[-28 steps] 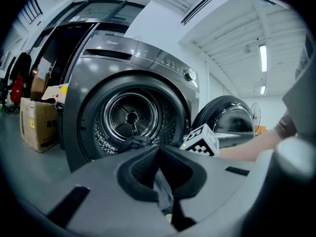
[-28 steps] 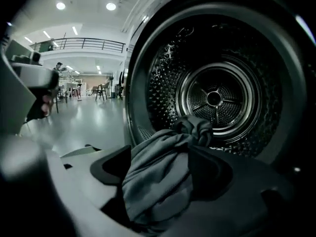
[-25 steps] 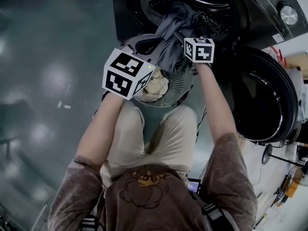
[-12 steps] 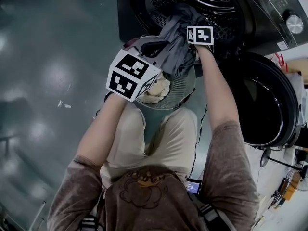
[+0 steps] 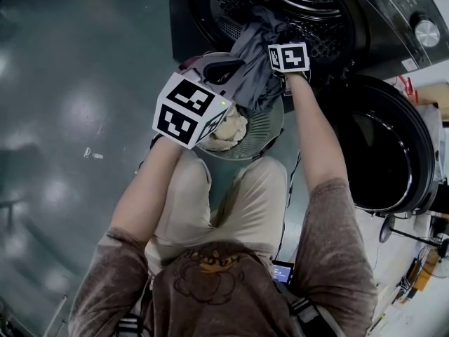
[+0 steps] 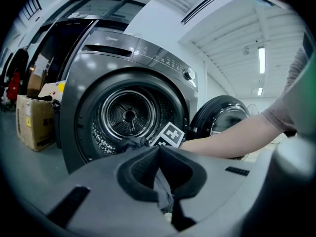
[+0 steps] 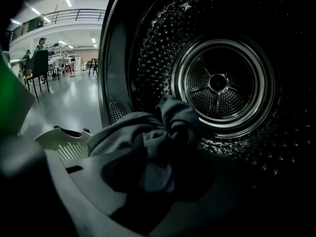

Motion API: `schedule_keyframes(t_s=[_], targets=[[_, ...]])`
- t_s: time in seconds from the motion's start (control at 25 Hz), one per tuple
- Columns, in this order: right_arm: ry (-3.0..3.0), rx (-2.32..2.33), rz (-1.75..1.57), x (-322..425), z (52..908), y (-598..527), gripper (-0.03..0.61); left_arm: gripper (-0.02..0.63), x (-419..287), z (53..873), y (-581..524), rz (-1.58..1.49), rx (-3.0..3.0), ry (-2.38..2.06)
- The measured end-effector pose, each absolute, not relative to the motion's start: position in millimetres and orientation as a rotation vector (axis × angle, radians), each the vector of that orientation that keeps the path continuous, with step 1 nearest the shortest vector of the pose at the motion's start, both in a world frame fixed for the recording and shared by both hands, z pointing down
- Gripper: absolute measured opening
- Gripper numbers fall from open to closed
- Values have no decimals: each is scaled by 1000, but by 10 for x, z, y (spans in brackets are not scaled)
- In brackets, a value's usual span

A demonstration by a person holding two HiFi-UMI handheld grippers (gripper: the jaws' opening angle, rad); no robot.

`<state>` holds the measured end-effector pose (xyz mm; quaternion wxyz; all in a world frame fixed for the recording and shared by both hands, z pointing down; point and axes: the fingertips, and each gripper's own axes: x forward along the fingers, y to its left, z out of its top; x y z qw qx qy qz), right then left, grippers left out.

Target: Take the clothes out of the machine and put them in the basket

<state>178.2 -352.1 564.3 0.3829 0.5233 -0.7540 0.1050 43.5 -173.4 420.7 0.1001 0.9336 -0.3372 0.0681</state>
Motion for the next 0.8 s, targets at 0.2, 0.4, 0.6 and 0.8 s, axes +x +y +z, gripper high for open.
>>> schedule_keyframes(t_s=[0.2, 0.4, 0.6, 0.8], targets=[[-1976, 1379, 282, 1780, 5530, -3447, 92, 8, 443, 4207, -1744, 200, 2755, -999], [-2076, 1354, 251, 1644, 5351, -3230, 40, 8, 441, 4203, -1755, 197, 2755, -994], [-2161, 1281, 226, 1487, 5233, -2864, 34, 8, 457, 4230, -1750, 206, 2756, -993], [-2222, 1220, 230, 1367, 5219, -2424, 32, 6, 457, 4229, -1761, 200, 2754, -994]])
